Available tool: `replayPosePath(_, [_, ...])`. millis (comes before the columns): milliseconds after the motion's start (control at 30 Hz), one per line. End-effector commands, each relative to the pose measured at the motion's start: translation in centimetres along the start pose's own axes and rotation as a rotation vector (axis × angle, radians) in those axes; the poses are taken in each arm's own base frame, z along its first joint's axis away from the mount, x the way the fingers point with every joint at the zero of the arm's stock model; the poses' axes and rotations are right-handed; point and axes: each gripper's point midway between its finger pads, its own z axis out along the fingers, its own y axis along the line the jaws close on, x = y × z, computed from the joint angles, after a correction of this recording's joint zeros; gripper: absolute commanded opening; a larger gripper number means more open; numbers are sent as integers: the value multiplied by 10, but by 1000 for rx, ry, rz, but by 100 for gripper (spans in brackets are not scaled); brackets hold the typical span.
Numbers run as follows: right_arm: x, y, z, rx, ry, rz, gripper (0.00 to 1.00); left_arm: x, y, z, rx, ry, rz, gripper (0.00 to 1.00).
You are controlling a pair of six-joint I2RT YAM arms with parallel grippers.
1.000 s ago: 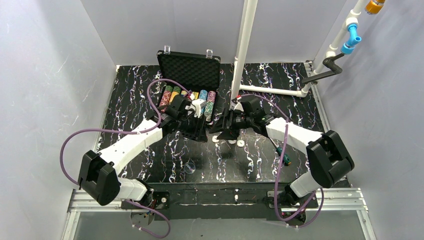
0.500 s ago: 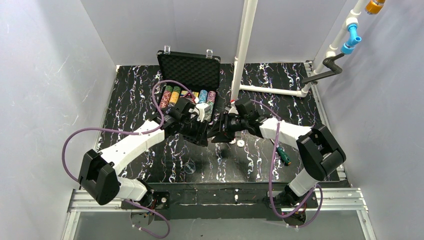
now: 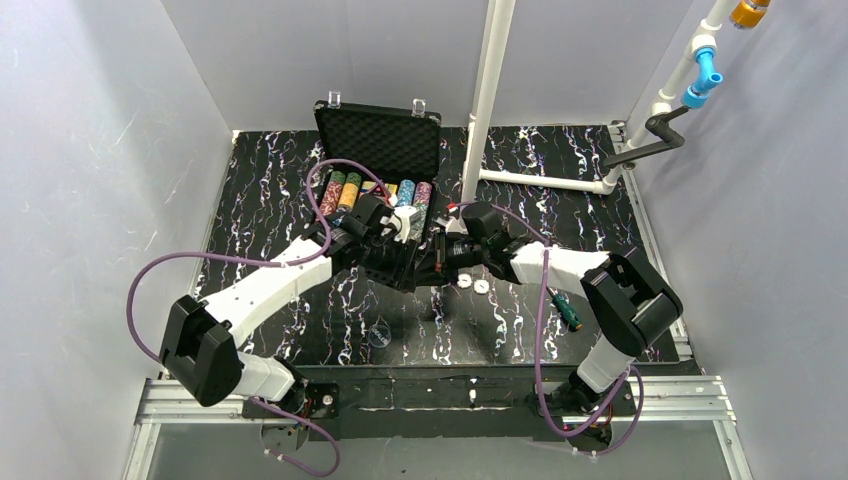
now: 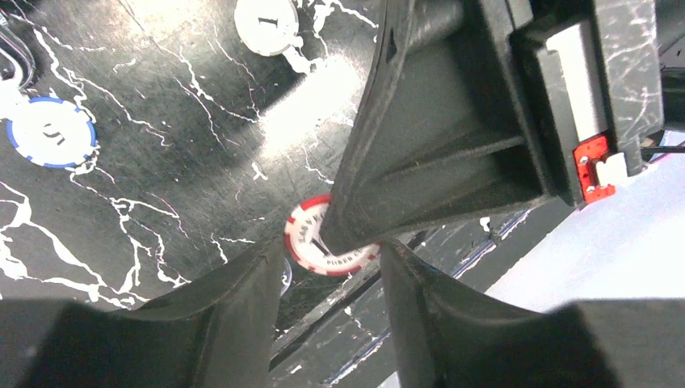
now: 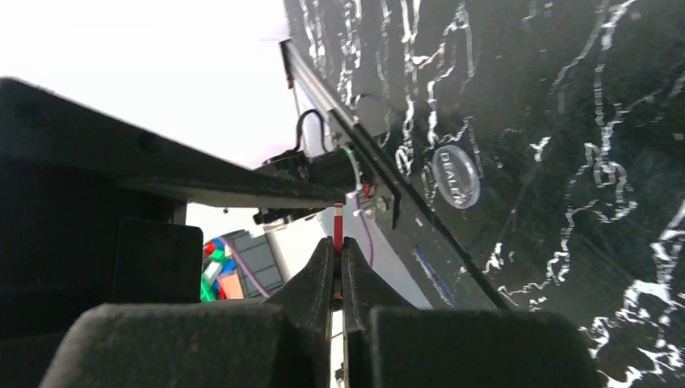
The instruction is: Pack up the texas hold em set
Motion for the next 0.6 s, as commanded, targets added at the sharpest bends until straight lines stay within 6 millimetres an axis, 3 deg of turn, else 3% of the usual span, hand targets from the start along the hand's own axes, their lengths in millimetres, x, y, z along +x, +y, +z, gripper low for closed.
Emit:
replayPosePath(0, [11,39,-9,-190,40,-134,1,-15,-8,-24,-4,-93,-67,56])
replayPosePath(100, [10,46,-19,-244,15,-147,1,-17,-4,-42,32,-120,-210,67])
replayPosePath(233, [6,52,-35,-308,-36,-163,1,-26,-13,-67,252,-203,-453,73])
replayPosePath(400, [3,72,-54,-400,-87,-192,1,-47,-35,-85,536,-297,-628,73])
replayPosePath(567, [3,93,-66,-466,-122,-216,1,-59,-43,-94,681,-385,-698,73])
